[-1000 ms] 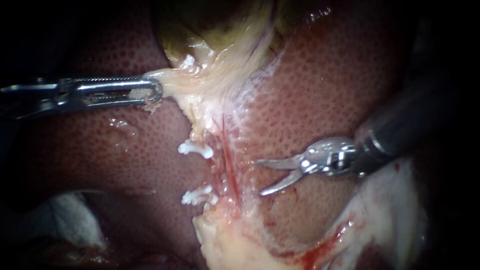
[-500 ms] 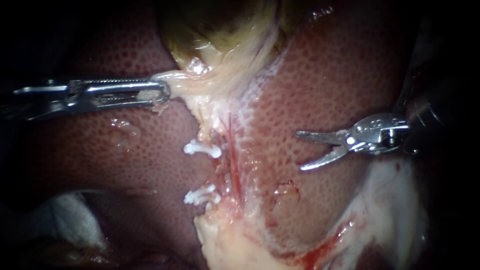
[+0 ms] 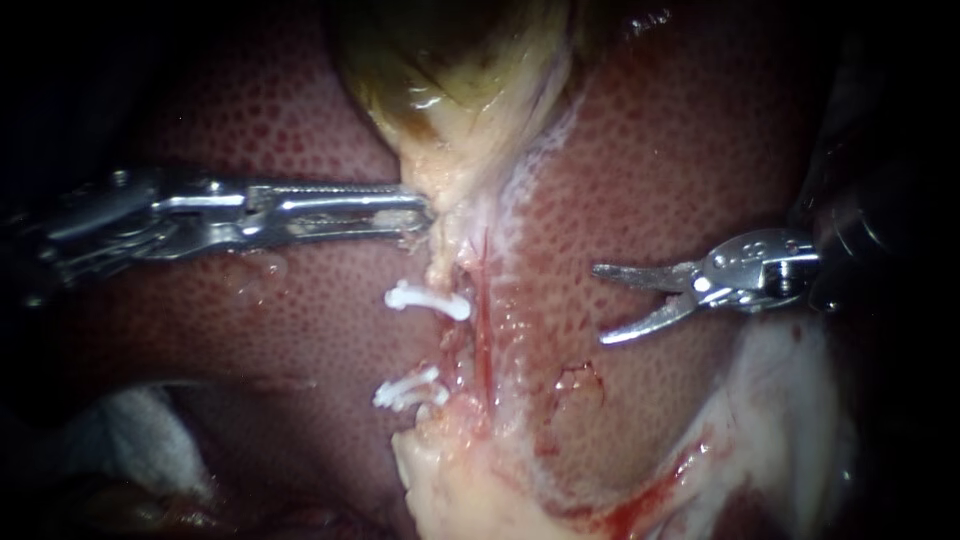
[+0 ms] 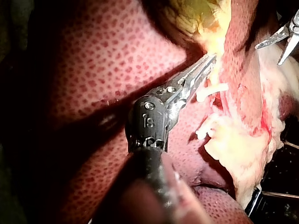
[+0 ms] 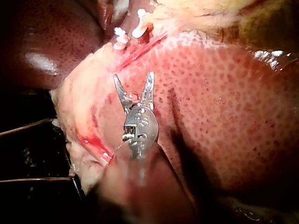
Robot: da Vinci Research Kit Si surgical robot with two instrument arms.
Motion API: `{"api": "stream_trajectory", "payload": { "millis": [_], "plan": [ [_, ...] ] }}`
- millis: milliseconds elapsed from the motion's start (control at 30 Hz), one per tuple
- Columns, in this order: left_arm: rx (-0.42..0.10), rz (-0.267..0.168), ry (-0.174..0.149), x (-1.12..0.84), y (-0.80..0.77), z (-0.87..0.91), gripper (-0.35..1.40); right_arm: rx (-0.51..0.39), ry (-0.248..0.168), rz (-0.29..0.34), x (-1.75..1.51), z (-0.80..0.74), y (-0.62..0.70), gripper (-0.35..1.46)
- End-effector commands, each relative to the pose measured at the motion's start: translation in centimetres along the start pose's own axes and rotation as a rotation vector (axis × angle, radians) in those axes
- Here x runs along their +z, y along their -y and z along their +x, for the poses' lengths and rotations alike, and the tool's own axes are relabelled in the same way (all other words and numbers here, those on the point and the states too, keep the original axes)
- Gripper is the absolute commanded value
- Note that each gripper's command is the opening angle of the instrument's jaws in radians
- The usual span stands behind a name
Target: Go back from the cut left tube
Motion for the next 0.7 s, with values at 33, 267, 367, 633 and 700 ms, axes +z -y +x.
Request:
{"api": "stream_trajectory", "payload": {
  "millis": [33, 267, 367, 633, 700],
  "plan": [
    [-0.001, 0.001, 0.002, 0.01, 0.00, -0.01, -0.35, -0.006, -0.001, 0.003, 0.00, 0.01, 0.00, 1.43],
    [-0.001, 0.001, 0.002, 0.02, 0.00, -0.01, -0.35, -0.006, -0.005, 0.005, 0.02, 0.02, 0.01, 1.43],
    [-0.001, 0.002, 0.004, 0.02, 0.00, -0.01, -0.35, -0.005, -0.005, 0.005, 0.02, 0.02, 0.01, 1.43],
    [0.000, 0.001, 0.005, 0.02, 0.01, -0.02, -0.35, -0.005, -0.006, 0.007, 0.02, 0.03, 0.01, 1.43],
    [0.000, -0.001, 0.005, 0.01, 0.03, -0.02, -0.35, -0.005, -0.005, 0.007, 0.02, 0.03, 0.01, 1.43]
  ]
}}
